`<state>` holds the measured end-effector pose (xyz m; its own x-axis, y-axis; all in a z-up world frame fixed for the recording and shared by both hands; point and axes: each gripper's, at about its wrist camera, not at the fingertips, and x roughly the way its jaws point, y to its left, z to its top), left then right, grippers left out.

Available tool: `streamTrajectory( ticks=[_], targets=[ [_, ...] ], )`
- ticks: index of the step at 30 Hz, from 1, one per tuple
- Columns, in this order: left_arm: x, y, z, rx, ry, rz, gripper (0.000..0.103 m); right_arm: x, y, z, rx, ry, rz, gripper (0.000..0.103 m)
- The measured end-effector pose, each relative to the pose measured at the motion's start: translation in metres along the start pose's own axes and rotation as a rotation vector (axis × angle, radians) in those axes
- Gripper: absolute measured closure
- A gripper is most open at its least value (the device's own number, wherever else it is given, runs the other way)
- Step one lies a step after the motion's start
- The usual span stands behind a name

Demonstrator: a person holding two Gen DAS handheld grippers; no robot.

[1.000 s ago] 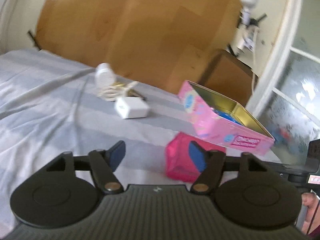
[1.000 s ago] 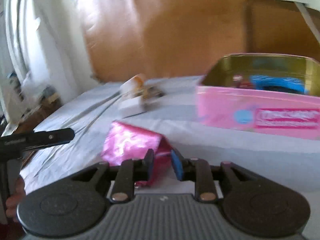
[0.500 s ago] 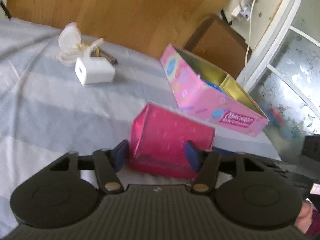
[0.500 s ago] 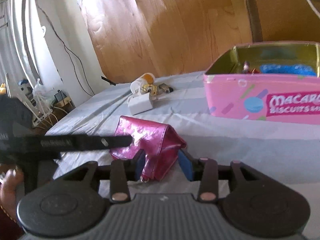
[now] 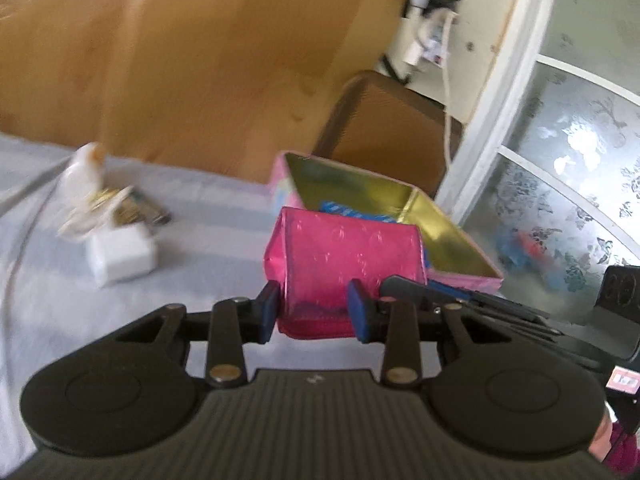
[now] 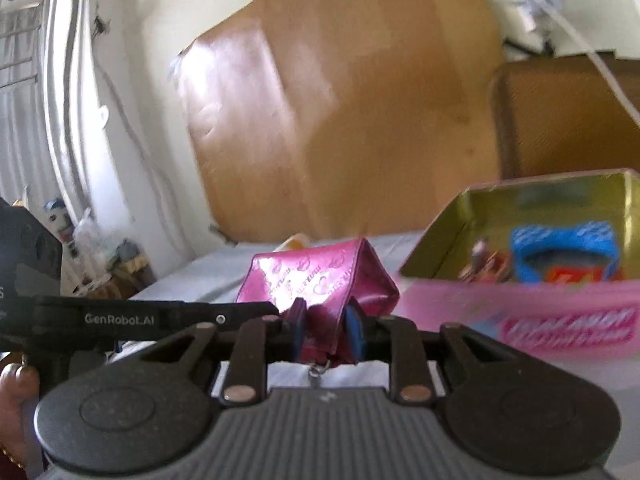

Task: Organize rigid objects
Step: 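Lower the pink pouch into the tin and open the right gripper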

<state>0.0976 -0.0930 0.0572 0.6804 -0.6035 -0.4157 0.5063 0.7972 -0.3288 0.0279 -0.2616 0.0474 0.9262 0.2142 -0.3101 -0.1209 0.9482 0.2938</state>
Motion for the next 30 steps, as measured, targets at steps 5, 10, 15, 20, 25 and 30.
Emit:
streamTrajectory(
  ticks=[5, 10, 15, 20, 25, 30],
  targets=[
    [0.057, -0.037, 0.025, 0.094, 0.01, -0.066, 0.064, -0.006, -0.049, 0.025, 0.034, -0.079, -0.097, 0.081],
    [0.119, -0.054, 0.037, 0.118, 0.05, -0.09, 0.062, 0.01, -0.1, 0.042, 0.08, -0.094, -0.189, 0.08],
    [0.159, -0.077, 0.034, 0.22, 0.058, 0.006, 0.039, 0.037, -0.127, 0.042, 0.04, -0.107, -0.438, 0.068],
    [0.146, -0.078, 0.024, 0.218, 0.045, -0.012, 0.039, 0.035, -0.147, 0.028, 0.12, -0.153, -0.459, 0.066],
    [0.089, -0.056, 0.013, 0.152, -0.009, -0.034, 0.039, 0.019, -0.134, 0.034, 0.099, -0.23, -0.441, 0.066],
    [0.01, 0.002, -0.014, 0.129, -0.054, 0.132, 0.039, 0.014, -0.085, 0.048, 0.051, -0.252, -0.27, 0.066]
  ],
)
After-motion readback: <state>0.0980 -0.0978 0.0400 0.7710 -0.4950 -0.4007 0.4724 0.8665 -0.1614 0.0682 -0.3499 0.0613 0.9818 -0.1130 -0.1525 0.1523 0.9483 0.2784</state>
